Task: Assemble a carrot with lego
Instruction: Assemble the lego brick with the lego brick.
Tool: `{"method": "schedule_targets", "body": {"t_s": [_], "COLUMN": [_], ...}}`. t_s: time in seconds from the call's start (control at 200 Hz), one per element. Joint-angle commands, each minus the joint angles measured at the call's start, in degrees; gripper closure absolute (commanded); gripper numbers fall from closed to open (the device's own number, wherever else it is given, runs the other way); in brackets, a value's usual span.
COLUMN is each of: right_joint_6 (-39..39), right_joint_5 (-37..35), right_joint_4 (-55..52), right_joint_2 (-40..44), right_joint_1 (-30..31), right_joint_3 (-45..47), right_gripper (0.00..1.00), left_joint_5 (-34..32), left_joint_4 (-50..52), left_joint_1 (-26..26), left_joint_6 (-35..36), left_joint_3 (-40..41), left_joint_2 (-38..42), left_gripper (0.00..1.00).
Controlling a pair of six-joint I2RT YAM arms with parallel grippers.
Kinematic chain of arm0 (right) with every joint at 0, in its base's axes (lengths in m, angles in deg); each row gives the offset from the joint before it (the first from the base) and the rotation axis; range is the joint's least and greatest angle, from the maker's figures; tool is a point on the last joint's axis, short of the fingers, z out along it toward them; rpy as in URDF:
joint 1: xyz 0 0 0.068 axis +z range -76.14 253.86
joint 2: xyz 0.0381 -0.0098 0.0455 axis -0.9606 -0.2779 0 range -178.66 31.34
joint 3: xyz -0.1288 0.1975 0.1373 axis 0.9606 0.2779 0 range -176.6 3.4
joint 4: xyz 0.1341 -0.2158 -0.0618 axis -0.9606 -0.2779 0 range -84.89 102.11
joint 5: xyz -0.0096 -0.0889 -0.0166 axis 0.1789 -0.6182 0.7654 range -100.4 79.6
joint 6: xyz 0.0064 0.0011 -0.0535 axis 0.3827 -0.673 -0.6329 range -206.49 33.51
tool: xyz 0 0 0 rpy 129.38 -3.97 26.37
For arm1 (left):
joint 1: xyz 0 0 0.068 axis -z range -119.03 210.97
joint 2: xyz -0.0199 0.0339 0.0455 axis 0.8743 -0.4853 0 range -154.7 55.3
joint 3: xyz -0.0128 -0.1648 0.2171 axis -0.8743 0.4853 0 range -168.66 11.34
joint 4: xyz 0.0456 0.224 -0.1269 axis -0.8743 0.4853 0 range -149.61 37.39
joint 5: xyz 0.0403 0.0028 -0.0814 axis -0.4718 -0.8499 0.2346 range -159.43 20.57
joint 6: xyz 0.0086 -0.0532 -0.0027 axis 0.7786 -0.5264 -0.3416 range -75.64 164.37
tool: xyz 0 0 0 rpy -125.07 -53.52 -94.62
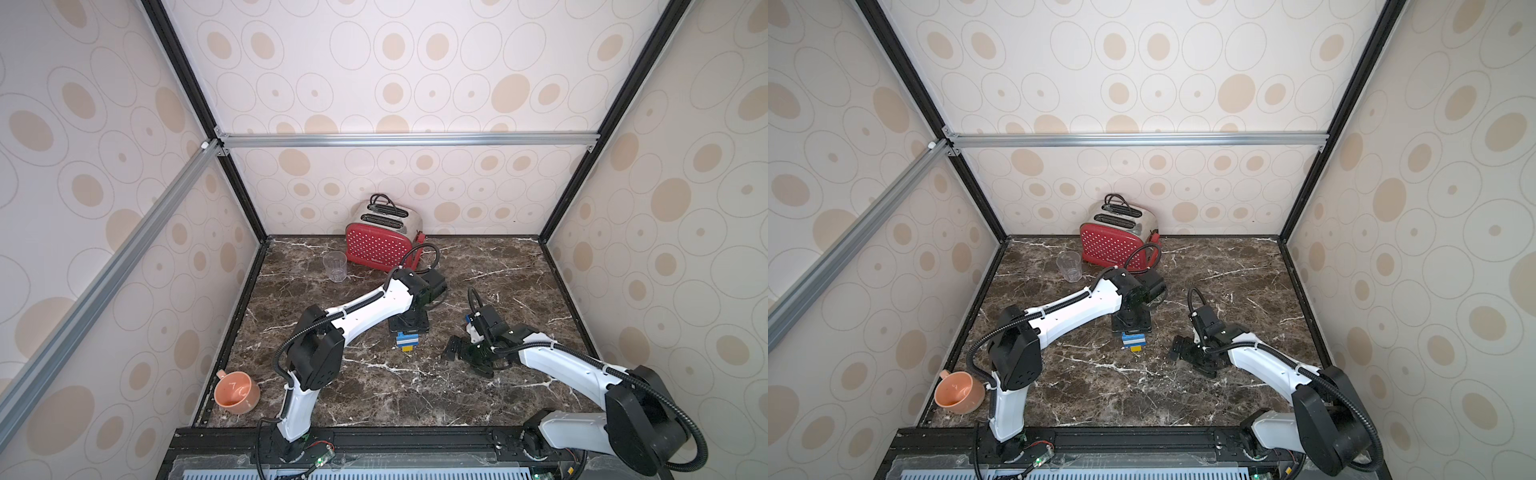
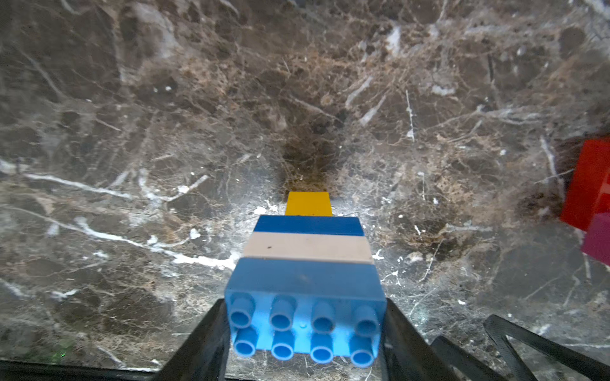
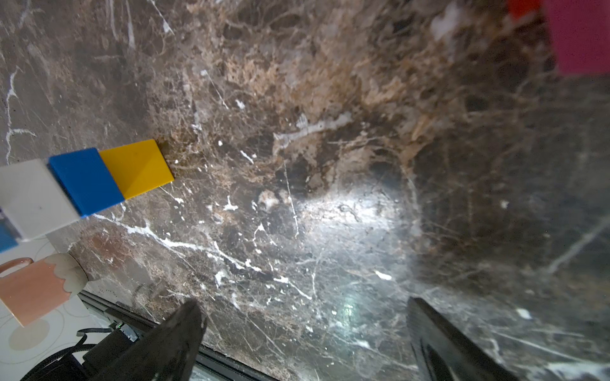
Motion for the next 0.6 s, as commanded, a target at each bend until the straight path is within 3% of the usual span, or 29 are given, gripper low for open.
{"method": "schedule_targets", "body": {"t_s": [0.0, 0.255, 0.591], "right_joint_6": [-0.1, -0.3, -0.2], "right_joint_5": [-0.2, -0.4, -0.5], "right_joint_4": [-1.0, -1.6, -1.9], "right_joint_2": [-0.6, 0.0, -0.5], "right_joint_1": [-0.5, -0.6, -0.8], "right_joint_3": [-1.4, -1.6, -2.5], "right_gripper": [0.01, 0.01, 0.01], "left_joint_5": [2.1, 4.3, -0.9], "left_joint_4": [-0.7, -1.8, 5.6], "left_joint_1": [-0.3, 0.2, 2.2], "left_joint_6": [-1.6, 1.8, 8.0], "left_joint_3": [3.0, 2.9, -0.2], "left_joint_2": [-2.8, -5.5, -8.7], "left_gripper": [0.45, 0.47, 0.47]}}
